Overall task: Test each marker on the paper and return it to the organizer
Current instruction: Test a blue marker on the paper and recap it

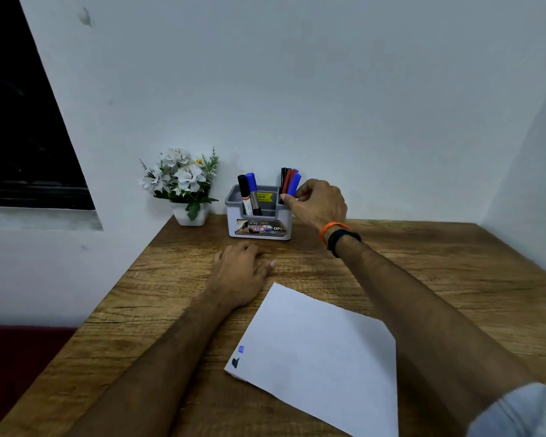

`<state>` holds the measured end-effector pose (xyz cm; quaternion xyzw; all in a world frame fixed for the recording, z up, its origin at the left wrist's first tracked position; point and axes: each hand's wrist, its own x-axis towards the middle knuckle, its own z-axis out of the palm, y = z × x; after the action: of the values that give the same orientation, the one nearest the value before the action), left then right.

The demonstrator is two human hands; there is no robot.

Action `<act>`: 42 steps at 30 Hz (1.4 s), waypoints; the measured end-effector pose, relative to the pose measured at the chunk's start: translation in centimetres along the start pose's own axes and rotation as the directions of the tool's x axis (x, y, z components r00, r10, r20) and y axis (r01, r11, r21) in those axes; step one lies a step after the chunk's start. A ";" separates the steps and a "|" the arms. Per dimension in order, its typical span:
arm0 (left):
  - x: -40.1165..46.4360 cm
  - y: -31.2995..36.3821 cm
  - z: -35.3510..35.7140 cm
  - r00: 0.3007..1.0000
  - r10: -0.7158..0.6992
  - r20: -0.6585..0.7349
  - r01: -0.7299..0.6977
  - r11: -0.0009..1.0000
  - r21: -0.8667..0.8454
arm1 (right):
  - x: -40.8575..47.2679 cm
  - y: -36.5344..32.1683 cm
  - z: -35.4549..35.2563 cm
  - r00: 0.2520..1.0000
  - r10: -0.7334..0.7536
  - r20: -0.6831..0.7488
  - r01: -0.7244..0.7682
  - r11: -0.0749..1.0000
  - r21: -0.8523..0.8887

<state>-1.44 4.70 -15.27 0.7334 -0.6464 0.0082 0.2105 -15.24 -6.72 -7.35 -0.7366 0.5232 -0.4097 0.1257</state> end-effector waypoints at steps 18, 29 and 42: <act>-2.3 3.0 -6.2 0.986 -0.116 -0.120 -0.046 0.501 -0.864 | -6.7 -1.5 -4.8 0.969 -0.206 0.138 0.071 0.764 0.641; -3.0 3.0 -7.7 0.995 -0.057 -0.087 -0.045 0.519 -0.854 | -10.7 2.3 -5.8 0.877 -0.270 0.396 0.075 0.893 0.443; -3.7 4.0 -6.9 0.949 0.288 0.125 -0.173 0.812 -0.557 | -11.8 2.0 -5.7 0.869 -0.130 0.477 -0.294 0.639 0.710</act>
<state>-4.07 10.06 -8.84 0.5569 -0.7248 -0.2233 0.3385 -22.15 4.12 -10.52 -0.6660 0.2853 -0.3860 0.5710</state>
